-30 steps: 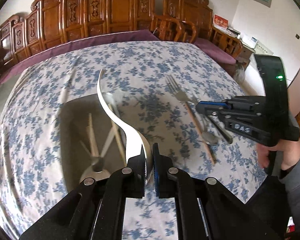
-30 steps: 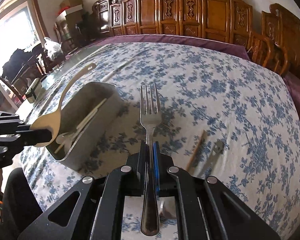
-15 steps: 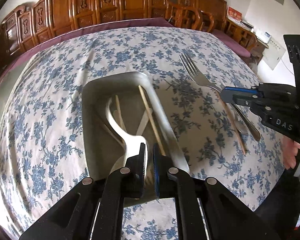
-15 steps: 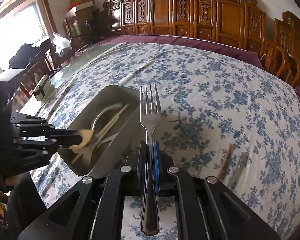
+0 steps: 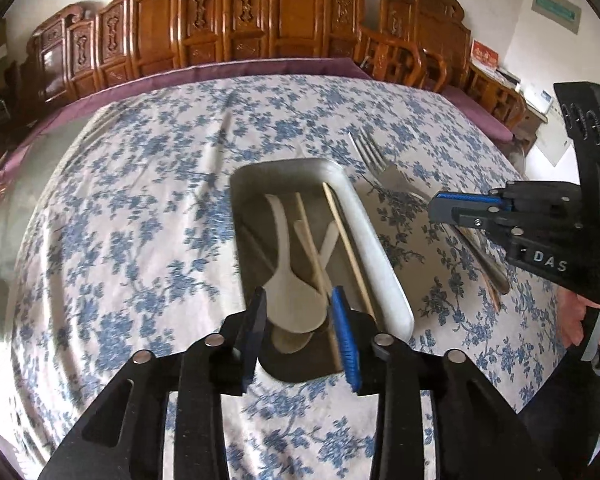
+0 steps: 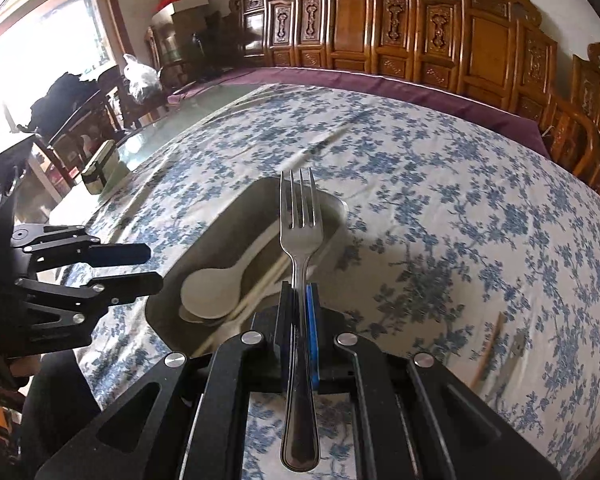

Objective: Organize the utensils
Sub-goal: 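Lower the ceramic spoon into the grey tray and open the left tool while the right tool lifts the fork, then lower the metal fork into the grey tray and open the right tool, then grasp the smiley-face metal spoon with the right tool while the left tool moves to the wooden chopstick, then grasp the wooden chopstick with the left tool and lift it while the right tool holds the spoon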

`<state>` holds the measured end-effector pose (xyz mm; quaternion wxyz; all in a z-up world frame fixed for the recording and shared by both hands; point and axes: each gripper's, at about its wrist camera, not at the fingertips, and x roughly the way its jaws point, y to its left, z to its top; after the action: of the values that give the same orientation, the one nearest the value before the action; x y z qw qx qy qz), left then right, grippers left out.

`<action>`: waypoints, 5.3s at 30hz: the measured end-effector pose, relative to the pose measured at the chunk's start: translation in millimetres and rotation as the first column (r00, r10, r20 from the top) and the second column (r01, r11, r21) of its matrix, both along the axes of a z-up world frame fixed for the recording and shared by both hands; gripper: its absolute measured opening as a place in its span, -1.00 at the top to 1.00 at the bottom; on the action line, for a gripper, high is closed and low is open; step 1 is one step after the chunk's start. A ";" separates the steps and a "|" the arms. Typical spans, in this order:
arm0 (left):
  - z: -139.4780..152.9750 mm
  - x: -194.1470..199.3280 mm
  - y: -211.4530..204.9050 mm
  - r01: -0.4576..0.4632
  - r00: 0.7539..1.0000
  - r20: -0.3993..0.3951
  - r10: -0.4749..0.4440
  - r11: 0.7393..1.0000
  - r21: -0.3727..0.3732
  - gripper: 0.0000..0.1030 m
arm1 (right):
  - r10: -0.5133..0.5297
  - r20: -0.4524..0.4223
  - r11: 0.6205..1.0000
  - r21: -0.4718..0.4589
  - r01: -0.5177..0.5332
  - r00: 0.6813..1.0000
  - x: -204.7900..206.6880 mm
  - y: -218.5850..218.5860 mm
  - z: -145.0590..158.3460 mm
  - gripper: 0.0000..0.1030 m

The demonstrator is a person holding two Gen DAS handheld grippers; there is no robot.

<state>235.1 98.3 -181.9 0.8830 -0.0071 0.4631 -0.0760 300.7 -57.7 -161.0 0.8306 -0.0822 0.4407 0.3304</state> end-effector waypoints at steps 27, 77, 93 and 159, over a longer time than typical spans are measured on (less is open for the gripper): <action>30.0 -26.8 84.2 -0.194 0.973 0.118 0.197 0.980 -0.035 0.16 | -0.031 -0.040 0.999 0.011 0.031 0.999 6.5 88.1 -30.8 0.83; 36.8 -28.3 -86.0 0.008 0.993 0.122 -0.002 0.999 -0.047 -0.26 | -0.372 0.098 0.928 0.012 0.373 0.923 -40.5 -211.2 -16.1 0.40; -9.3 -19.9 -142.5 0.076 0.997 0.033 -0.075 0.997 -0.023 -0.27 | -0.356 -0.069 0.933 -0.090 0.350 0.932 11.2 -172.1 -82.1 0.40; -94.5 81.7 -256.9 0.179 0.974 -0.148 -0.169 0.982 0.057 0.90 | -0.380 -0.036 0.911 -0.188 0.367 0.924 3.4 -231.5 -99.0 0.85</action>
<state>316.7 -158.5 -276.5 0.8372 0.0590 0.5263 -0.1361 304.1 -289.2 -260.1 0.8513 -0.0581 0.5056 0.1274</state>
